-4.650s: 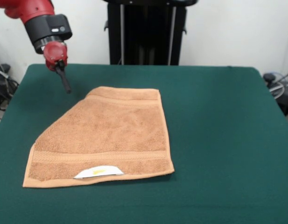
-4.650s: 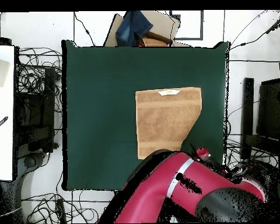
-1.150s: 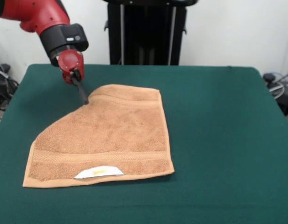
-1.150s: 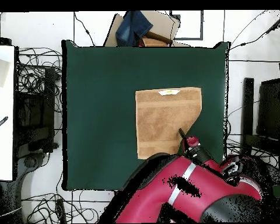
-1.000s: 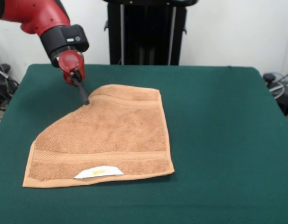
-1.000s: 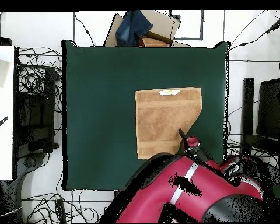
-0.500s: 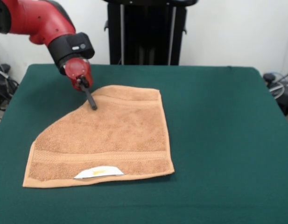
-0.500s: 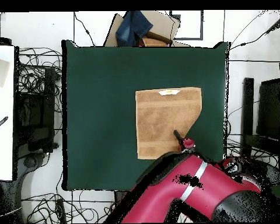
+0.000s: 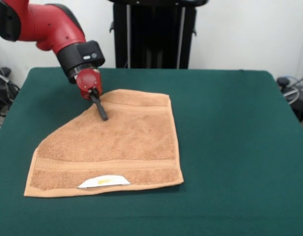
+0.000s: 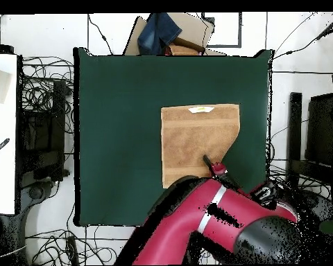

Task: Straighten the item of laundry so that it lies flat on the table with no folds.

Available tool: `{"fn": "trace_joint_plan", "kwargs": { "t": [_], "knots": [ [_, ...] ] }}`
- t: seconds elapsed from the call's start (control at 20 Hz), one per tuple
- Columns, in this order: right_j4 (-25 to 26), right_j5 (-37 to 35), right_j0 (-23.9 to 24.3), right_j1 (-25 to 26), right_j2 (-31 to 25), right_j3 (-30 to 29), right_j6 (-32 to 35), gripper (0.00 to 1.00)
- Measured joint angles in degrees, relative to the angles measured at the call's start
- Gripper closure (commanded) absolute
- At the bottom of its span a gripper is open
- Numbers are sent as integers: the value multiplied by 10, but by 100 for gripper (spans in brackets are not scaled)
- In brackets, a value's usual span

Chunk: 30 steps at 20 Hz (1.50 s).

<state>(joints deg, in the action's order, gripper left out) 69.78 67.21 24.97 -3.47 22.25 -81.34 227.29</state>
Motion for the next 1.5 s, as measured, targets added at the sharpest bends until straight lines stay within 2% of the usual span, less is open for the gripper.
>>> {"fn": "trace_joint_plan", "kwargs": {
  "t": [0.25,0.9,1.25,1.5],
  "knots": [
    [0,15,6,9,0,9,0,100],
    [-4,114,38,59,1,56,0,100],
    [-12,115,29,62,13,57,0,100],
    [-33,111,3,68,42,57,0,100]
  ]
}}
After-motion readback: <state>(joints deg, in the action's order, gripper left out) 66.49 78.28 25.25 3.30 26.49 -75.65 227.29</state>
